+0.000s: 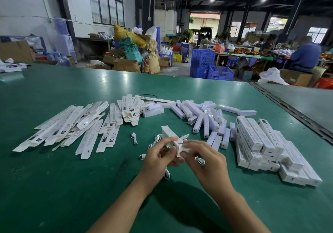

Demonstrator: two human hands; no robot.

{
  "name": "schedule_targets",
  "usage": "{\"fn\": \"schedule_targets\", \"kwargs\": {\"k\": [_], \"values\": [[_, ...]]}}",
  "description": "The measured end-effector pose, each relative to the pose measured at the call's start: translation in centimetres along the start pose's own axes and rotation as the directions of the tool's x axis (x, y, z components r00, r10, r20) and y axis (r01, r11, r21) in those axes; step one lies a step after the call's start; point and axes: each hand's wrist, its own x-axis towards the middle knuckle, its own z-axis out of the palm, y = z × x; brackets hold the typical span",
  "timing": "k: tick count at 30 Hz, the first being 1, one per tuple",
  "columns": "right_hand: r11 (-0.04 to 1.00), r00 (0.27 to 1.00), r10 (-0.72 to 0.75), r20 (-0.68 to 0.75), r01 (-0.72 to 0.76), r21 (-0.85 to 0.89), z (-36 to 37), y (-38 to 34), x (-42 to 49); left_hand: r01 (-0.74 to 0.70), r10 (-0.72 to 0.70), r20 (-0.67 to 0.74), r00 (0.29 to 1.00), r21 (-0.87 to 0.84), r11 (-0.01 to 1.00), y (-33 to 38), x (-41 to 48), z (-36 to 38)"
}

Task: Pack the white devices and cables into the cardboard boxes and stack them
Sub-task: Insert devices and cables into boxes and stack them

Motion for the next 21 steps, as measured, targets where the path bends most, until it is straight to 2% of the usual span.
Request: {"fn": "schedule_targets", "kwargs": {"k": [8,13,16,19,21], "values": [[0.999,1.000,-0.026,0.015,0.025,0.033,-0.15,0.33,0.03,-0.064,0.066,-0.049,0.997,0.028,0.998,-0.50,0.21,-0.35],[0.998,0.999,0.020,0.024,-0.022,0.063,-0.18,0.44,0.05,-0.084,0.086,-0.015,0.996,0.062,0.995,-0.87,0.27,-0.57],[0.983,0.991,0.125,0.052,-0.130,0.130,-0.31,0.38,-0.02,-0.096,0.097,0.000,0.995,0.083,0.992,-0.84,0.20,-0.69],[0.901,0.931,0.346,0.116,-0.365,0.236,-0.43,0.31,0.05,-0.093,0.092,0.024,0.996,0.089,0.992,-0.81,0.20,-0.91],[0.875,0.907,0.392,0.153,-0.419,0.243,-0.39,0.38,0.06,-0.103,0.095,0.060,0.994,0.131,0.986,-0.87,0.21,-1.03]]}}
